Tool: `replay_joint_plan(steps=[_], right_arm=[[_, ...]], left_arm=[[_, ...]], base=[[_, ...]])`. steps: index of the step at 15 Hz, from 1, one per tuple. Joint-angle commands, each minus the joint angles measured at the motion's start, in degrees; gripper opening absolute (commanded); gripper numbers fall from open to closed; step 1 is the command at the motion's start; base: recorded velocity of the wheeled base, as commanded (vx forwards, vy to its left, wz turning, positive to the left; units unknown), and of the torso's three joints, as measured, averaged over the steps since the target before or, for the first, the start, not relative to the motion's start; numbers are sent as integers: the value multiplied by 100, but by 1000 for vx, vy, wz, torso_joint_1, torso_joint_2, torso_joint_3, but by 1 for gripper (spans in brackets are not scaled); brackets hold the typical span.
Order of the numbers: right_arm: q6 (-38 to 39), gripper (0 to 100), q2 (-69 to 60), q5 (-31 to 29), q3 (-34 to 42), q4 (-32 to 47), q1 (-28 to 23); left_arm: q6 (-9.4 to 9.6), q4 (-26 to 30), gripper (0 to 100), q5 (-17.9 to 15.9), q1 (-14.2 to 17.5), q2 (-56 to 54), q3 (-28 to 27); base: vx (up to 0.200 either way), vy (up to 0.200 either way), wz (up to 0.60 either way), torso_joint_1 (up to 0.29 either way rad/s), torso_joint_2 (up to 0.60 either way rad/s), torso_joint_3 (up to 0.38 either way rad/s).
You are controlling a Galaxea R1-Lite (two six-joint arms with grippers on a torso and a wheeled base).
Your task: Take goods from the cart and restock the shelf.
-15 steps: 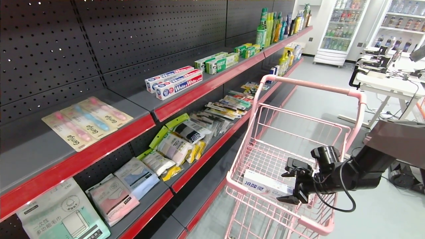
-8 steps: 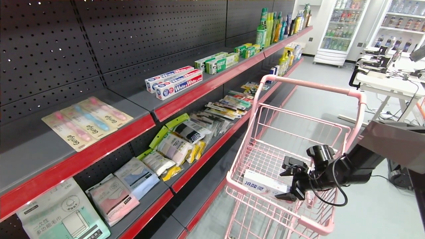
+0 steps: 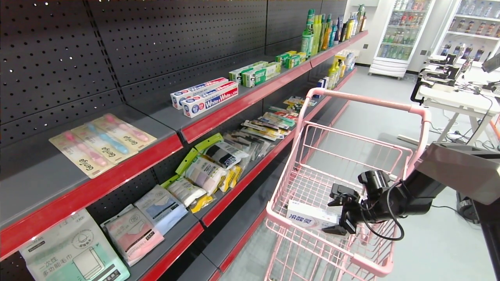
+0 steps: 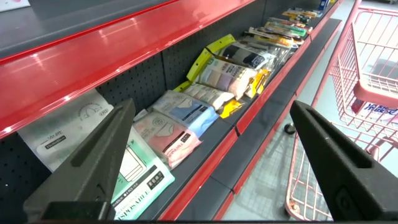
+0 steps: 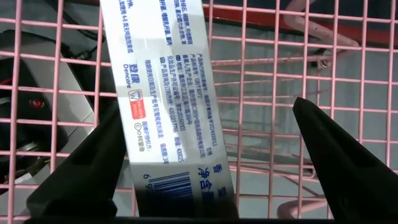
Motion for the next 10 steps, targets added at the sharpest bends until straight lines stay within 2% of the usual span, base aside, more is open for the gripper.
replay_joint_plan(steps=[1,6,7,10], right_arm=[[3,100,4,7,10,3,8],[-24,100,4,7,45,3,70],[-24,0,4,7,45,3,70],[-50,0,4,-11,54,3,70]], left_arm=[[2,0,100,-1,2,7,0],[2,0,100,-1,2,7,0],[2,0,100,-1,2,7,0],[2,0,100,-1,2,7,0]], base=[[0,0,0,0,0,0],[0,0,0,0,0,0],[0,0,0,0,0,0],[0,0,0,0,0,0]])
